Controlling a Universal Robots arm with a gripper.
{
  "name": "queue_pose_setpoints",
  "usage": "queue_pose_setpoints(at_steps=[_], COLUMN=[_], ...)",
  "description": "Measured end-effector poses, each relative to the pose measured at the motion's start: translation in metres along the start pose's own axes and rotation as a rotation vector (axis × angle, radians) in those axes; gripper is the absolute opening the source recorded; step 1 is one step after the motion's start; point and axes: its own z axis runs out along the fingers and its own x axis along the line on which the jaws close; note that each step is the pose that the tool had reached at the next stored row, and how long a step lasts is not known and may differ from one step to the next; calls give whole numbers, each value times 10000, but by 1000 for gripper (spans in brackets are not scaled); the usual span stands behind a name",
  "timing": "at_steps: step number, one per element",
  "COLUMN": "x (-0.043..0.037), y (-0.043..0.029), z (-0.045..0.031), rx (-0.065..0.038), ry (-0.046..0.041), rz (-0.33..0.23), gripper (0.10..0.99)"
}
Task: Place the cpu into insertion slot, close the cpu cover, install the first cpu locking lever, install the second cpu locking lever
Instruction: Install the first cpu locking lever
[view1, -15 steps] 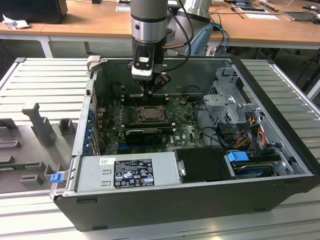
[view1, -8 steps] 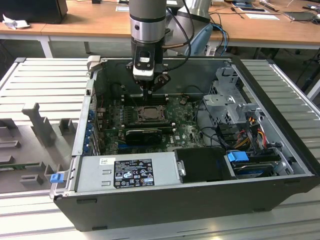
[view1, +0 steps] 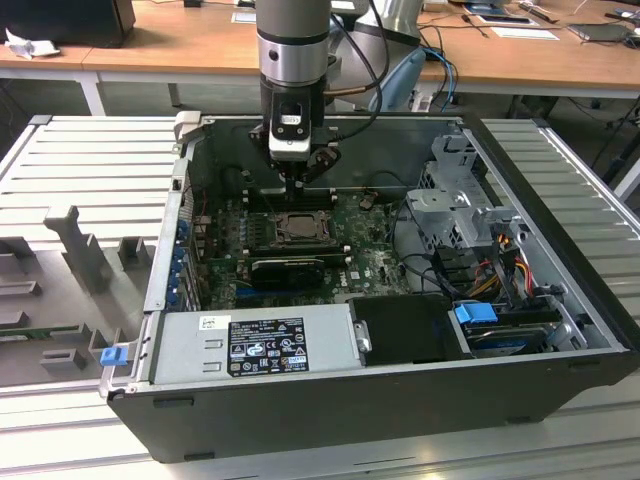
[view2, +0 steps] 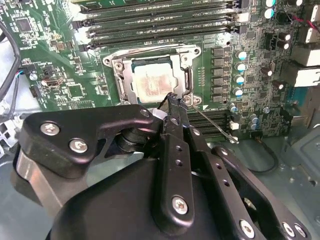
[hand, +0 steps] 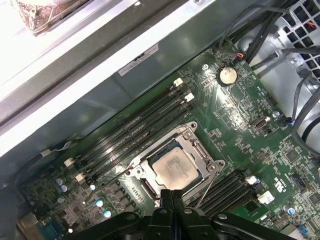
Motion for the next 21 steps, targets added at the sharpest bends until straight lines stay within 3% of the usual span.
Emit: queue_pose_setpoints(at_steps=[7, 10, 21], x=[15, 17, 16], y=[-11, -12, -12], z=[-1, 1, 1], rx=[-46, -81, -120], ry=[-28, -27, 4], rz=[-685, -1546, -2997], gripper=[106, 106, 106])
